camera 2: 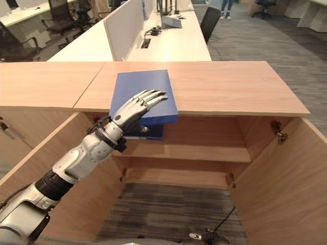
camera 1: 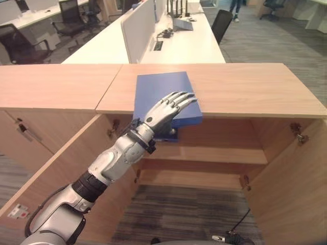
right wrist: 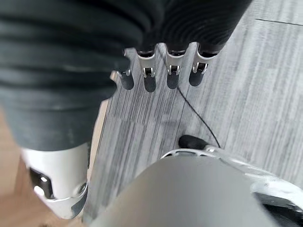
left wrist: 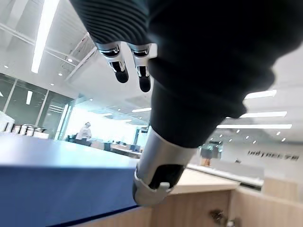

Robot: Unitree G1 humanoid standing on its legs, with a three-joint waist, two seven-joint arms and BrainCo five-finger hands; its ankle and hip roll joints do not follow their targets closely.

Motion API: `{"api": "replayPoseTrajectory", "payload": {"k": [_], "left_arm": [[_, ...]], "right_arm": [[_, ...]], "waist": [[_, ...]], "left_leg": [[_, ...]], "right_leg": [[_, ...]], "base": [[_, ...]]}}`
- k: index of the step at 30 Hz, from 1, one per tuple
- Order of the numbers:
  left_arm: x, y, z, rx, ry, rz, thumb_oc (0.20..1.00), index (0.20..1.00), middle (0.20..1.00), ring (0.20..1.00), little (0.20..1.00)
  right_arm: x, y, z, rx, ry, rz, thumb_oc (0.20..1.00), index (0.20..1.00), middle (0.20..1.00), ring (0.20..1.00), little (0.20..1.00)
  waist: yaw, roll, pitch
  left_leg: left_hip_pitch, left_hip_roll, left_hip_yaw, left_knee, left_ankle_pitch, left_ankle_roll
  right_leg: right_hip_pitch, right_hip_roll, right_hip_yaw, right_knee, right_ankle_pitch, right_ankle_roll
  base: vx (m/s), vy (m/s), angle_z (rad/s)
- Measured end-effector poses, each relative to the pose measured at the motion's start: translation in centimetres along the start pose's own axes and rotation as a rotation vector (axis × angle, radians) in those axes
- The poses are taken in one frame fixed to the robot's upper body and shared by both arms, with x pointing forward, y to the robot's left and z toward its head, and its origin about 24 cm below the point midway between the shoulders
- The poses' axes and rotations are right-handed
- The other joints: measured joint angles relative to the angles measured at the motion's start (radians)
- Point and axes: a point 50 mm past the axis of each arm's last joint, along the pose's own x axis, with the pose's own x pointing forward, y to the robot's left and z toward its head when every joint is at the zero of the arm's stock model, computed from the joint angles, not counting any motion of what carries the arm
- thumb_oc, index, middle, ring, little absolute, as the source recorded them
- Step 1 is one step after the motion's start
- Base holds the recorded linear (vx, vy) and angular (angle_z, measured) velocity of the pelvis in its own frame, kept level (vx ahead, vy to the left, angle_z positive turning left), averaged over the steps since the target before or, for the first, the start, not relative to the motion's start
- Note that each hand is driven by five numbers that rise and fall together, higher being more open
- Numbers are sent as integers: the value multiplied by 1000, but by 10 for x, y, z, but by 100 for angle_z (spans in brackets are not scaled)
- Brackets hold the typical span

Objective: Put the empty folder in the office cabinet

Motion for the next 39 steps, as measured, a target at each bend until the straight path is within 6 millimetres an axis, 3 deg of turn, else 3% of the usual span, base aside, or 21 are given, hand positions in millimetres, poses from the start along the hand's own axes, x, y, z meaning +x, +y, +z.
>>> {"api": "replayPoseTrajectory", "payload": {"k": [7,15,30,39], "left_arm": [[-4,-26,-16,119,90,-59,1000,1000,1000,1000,1000],[-9,-31,-34,235,184,-42,1000,1000,1000,1000,1000],[-20,-50,-66,283,438,-30,1000,1000,1000,1000,1000],[-20,-61,-69,277,477,-67,1000,1000,1000,1000,1000]], "right_arm": [[0,-2,-4,5,18,-18,1000,1000,1000,1000,1000],[0,-1,-5,27,20,-19,1000,1000,1000,1000,1000],[0,0,-4,45,18,-29,1000,1000,1000,1000,1000],[0,0,-7,45,30,-34,1000,1000,1000,1000,1000]], "waist": [[3,-19,-6],[1,-26,-8],[-19,-36,-14],[-22,-41,-24]], "left_leg": [[1,0,3,0,0,0],[1,0,13,0,0,1],[8,2,23,0,-1,2],[19,2,29,0,-3,4]], "right_leg": [[-1,0,4,0,0,1],[-5,-1,15,0,2,2],[-1,0,22,0,3,2],[6,-1,29,0,3,2]], "base": [[0,0,0],[-1,0,-3],[-1,-1,0],[0,0,0]]}}
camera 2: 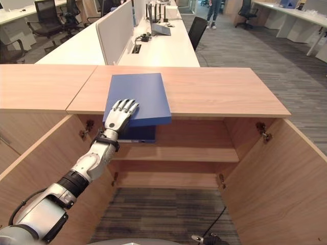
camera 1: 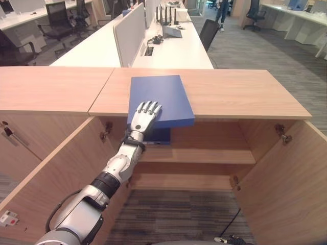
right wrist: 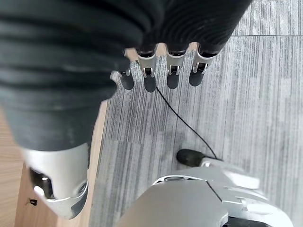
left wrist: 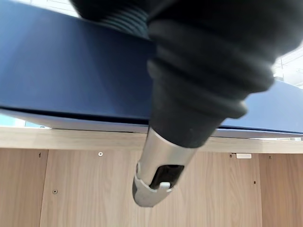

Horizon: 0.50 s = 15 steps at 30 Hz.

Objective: Put the empty folder in the office cabinet

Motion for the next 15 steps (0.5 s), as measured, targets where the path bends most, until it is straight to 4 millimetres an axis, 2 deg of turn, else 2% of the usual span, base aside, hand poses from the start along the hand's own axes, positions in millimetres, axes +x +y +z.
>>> {"api": "replayPoseTrajectory", "payload": {"k": [5,6,7,8,15], "left_arm": [[0,-8,-2,28,7,-33,1000,1000,1000,1000,1000],[0,-10,-2,29,11,-34,950,950,950,950,950],[0,-12,-2,29,15,-39,501,501,501,501,501],[2,-14,-1,28,22,-45,200,200,200,200,200],[8,-10,-2,54,32,-26,200,200,200,200,200]], "right_arm": [[0,0,-1,0,3,0,1000,1000,1000,1000,1000],[0,1,-2,0,4,0,1000,1000,1000,1000,1000],[0,1,-3,0,8,0,1000,1000,1000,1000,1000],[-1,1,-5,0,12,0,1000,1000,1000,1000,1000],[-1,1,-8,-2,19,0,1000,1000,1000,1000,1000]], "waist": [[-1,7,-12],[-1,9,-15],[-1,10,-19],[0,12,-20],[-1,13,-28]], "left_leg": [[2,0,3,0,0,0],[2,0,3,0,0,0],[2,0,4,0,0,0],[3,0,4,0,0,0],[5,1,13,-1,-1,0]], "right_leg": [[0,0,3,0,1,1],[0,0,4,0,1,1],[0,0,5,0,1,1],[1,0,5,0,1,1],[0,0,14,0,3,4]], "base": [[0,0,-1],[0,0,0],[0,0,0],[0,0,0],[4,-3,-3]]}}
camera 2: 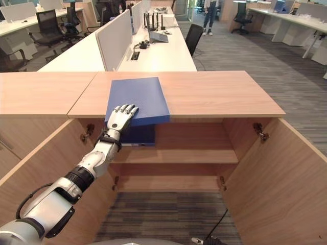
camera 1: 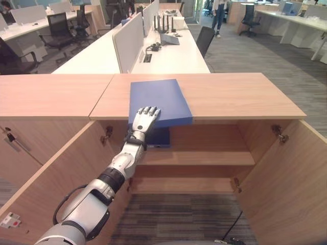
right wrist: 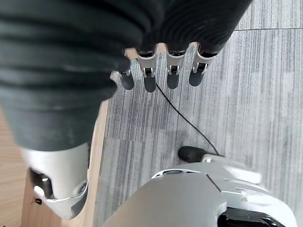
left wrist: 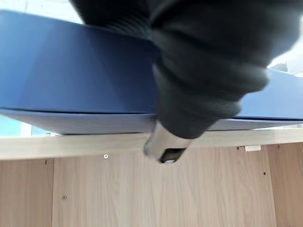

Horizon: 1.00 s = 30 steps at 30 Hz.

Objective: Put the empty folder in the office cabinet

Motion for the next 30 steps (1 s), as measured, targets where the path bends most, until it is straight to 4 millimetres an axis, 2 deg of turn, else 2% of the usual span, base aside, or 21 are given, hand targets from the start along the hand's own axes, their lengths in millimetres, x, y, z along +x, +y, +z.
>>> {"api": "replayPoseTrajectory", "payload": {"k": [5,7,9,11,12,15,16,18,19,22,24,27,30], "left_arm": [[2,14,4,-13,-34,56,200,200,200,200,200],[-9,30,3,-57,-71,110,200,200,200,200,200],[-14,37,8,-110,-108,133,200,200,200,200,200],[-23,53,16,-184,-171,169,200,200,200,200,200],[-34,65,24,-286,-241,194,200,200,200,200,200],[-51,71,37,-448,-320,172,200,200,200,200,200],[-64,77,41,-591,-345,149,200,200,200,200,200],[-75,85,45,-781,-387,124,200,200,200,200,200],[-86,92,47,-1035,-433,59,200,200,200,200,200],[-98,93,35,-1344,-431,-76,200,200,200,200,200],[-103,83,30,-1475,-402,-194,200,200,200,200,200],[-109,73,26,-1561,-346,-295,200,200,200,200,200],[-109,73,25,-1630,-334,-312,200,200,200,200,200]], "right_arm": [[0,1,-1,1,2,1,1000,1000,1000,1000,1000],[0,1,-1,5,0,1,1000,1000,1000,1000,1000],[-1,1,-4,5,7,1,1000,1000,1000,1000,1000],[0,2,-2,7,-2,3,1000,1000,1000,1000,1000],[0,2,-2,10,-1,0,1000,1000,1000,1000,1000],[-1,1,-3,31,0,-5,1000,1000,1000,1000,1000],[0,-1,-2,55,-1,-12,1000,1000,1000,1000,1000],[-1,-3,-5,75,8,-17,1000,1000,1000,1000,1000],[-1,-5,-10,82,18,-11,1000,1000,1000,1000,1000],[-2,-3,-14,74,31,19,1000,1000,1000,1000,1000],[-2,-4,-15,84,37,27,1000,1000,1000,1000,1000],[-1,-3,-11,82,29,44,1000,1000,1000,1000,1000],[-1,-2,-9,62,26,48,1000,1000,1000,1000,1000]], "waist": [[7,-11,1],[5,-17,6],[19,-19,9],[26,-21,23],[33,-19,36],[40,-16,39],[41,-12,43],[41,-10,51],[54,-3,54],[57,7,62],[57,13,72],[60,9,77],[68,9,78]], "left_leg": [[-1,0,0,0,0,1],[-2,0,0,0,0,1],[-1,0,-2,0,-1,1],[-1,0,-2,1,-1,1],[-2,-1,-5,0,-1,1],[-2,-3,-14,-8,-3,2],[-2,-3,-14,-8,-4,1],[-1,-3,-16,-7,-7,0],[0,-3,-15,-9,-11,-5],[0,-2,-19,-9,-11,-5],[0,-3,-20,-8,-11,-5],[-2,-3,-26,-8,-10,-6],[-4,-4,-30,-7,-6,-1]], "right_leg": [[-1,0,0,0,0,0],[-1,0,-1,0,-1,-1],[2,0,-3,0,-1,-2],[1,0,-3,0,-1,-2],[2,-1,-6,0,-1,-2],[5,-3,-12,0,-2,-3],[4,-2,-12,0,-3,-3],[6,-1,-13,0,-4,-2],[7,-2,-12,0,-6,-2],[8,-2,-16,0,-7,-1],[9,-2,-18,0,-6,-1],[9,-2,-23,0,-6,-1],[9,-2,-27,0,-6,-2]], "base": [[0,0,0],[0,0,0],[1,-4,2],[0,0,0],[38,-6,6],[-6,4,7],[0,0,0],[0,0,0],[-5,8,4],[0,0,1],[2,2,2],[2,1,5],[3,4,4]]}}
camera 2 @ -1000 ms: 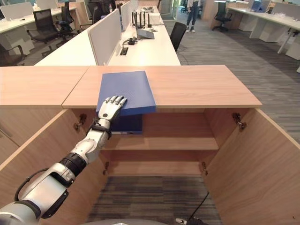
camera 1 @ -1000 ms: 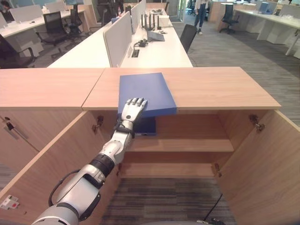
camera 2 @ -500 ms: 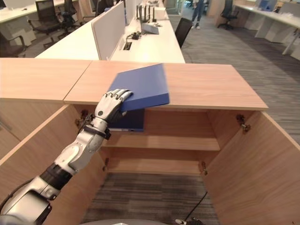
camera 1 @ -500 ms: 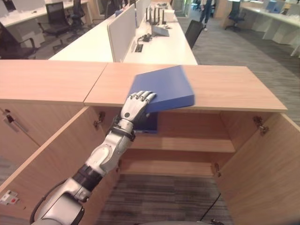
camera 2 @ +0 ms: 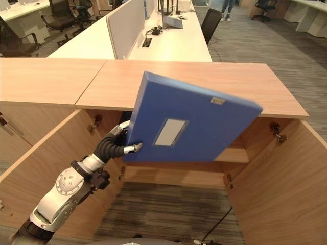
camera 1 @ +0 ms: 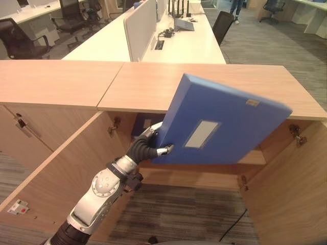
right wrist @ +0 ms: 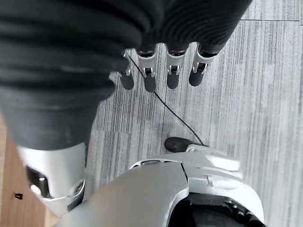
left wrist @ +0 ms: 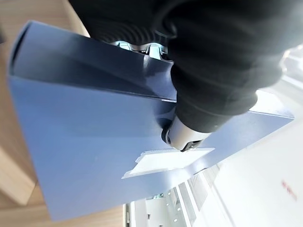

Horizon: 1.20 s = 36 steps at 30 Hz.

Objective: Put the empty folder in the office cabinet

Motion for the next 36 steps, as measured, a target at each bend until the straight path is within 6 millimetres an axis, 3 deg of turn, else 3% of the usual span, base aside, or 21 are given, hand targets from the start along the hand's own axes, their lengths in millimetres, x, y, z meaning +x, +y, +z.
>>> {"api": "replayPoseTrajectory", "payload": {"k": [8,14,15,16,17,19,20,22,24,31,36], "left_arm": [[1,0,-1,-64,-12,36,200,200,200,200,200],[-20,4,-17,-98,71,109,200,200,200,200,200],[-23,2,-23,-114,95,117,200,200,200,200,200],[-26,5,-40,-117,174,144,200,200,200,200,200],[-36,9,-45,-105,218,163,200,200,200,200,200],[-62,19,-53,-71,299,231,200,200,200,200,200],[-101,30,-61,2,446,314,200,200,200,200,200],[-129,36,-64,37,532,383,200,200,200,200,200],[-142,39,-72,65,599,406,200,200,200,200,200],[-143,46,-78,200,661,371,200,200,200,200,200],[-148,59,-69,370,692,387,200,200,200,200,200]], "right_arm": [[1,6,5,-28,-14,23,1000,1000,1000,1000,1000],[0,8,18,1,-72,37,1000,1000,1000,1000,1000],[1,17,24,18,-87,53,1000,1000,1000,1000,1000],[2,13,54,25,-124,-2,1000,1000,1000,1000,1000],[-3,14,78,122,-246,41,1000,1000,1000,1000,1000],[-10,1,94,178,-373,29,1000,1000,1000,1000,1000],[-10,-27,81,288,-353,-50,1000,1000,1000,1000,1000],[-16,-41,62,277,-342,-96,1000,1000,1000,1000,1000],[-23,-51,52,283,-367,-125,1000,1000,1000,1000,1000],[-42,-62,88,315,-556,-169,1000,1000,1000,1000,1000],[-74,-91,120,118,-723,-299,1000,1000,1000,1000,1000]], "waist": [[18,-2,0],[11,-2,1],[21,-1,0],[22,-9,2],[21,-7,2],[19,-2,2],[27,2,1],[31,-1,4],[35,0,5],[16,4,10],[16,14,11]], "left_leg": [[4,-2,-13,8,1,0],[4,-2,-11,3,1,0],[-1,-2,-14,0,1,0],[5,-1,-15,-1,-1,-7],[0,0,-14,0,-2,-8],[0,-1,-11,0,-2,-8],[2,-4,-10,-1,-5,-3],[3,-6,-10,8,-3,1],[5,-6,-10,8,-4,2],[4,-4,-5,-2,-9,-3],[0,-4,-1,-1,-9,-2]], "right_leg": [[10,0,-14,0,0,-3],[10,0,-13,0,0,-3],[19,-1,-14,1,-1,-4],[10,1,-13,0,-6,0],[4,2,-12,0,-6,1],[2,0,-8,0,-6,1],[5,-3,-8,0,-8,3],[6,-4,-8,0,-4,-2],[8,-4,-8,0,-4,-2],[5,-3,-1,0,-7,5],[-2,-4,3,0,-6,7]], "base": [[4,5,4],[5,3,-1],[12,22,3],[-13,15,4],[-1,20,-3],[8,12,-6],[0,0,0],[0,0,0],[0,0,0],[2,1,-2],[-2,-1,-2]]}}
